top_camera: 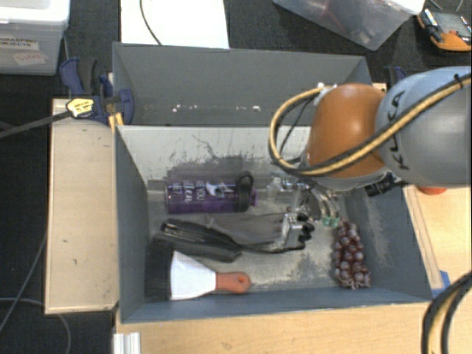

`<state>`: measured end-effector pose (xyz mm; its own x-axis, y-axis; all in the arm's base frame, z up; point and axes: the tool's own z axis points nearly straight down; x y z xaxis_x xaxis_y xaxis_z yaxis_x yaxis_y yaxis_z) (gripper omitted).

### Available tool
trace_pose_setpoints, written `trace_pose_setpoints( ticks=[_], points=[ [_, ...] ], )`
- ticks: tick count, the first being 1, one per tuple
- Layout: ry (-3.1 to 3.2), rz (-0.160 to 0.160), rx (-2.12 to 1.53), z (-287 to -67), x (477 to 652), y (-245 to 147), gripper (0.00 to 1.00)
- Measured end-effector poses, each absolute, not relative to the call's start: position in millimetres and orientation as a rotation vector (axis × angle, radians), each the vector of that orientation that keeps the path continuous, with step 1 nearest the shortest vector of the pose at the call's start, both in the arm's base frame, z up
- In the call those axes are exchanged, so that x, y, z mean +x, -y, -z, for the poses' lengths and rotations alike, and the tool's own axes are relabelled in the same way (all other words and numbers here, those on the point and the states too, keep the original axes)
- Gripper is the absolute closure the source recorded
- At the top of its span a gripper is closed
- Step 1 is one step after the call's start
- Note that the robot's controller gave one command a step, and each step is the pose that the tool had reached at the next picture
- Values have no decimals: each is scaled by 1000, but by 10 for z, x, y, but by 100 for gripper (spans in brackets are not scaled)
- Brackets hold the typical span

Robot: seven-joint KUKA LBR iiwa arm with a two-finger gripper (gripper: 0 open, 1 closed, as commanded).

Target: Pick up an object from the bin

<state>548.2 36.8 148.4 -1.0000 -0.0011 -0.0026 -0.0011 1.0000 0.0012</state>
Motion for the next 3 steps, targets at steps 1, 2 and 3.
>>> trace_pose_setpoints(
  ticks=[1,2,3],
  points=[
    [-3139,-2,-2,-1484,5482,-368,0],
    [-3139,-1,49,-1090,5401,-68,0],
    [-3133,-5,74,-957,5430,-34,0]
  ],
)
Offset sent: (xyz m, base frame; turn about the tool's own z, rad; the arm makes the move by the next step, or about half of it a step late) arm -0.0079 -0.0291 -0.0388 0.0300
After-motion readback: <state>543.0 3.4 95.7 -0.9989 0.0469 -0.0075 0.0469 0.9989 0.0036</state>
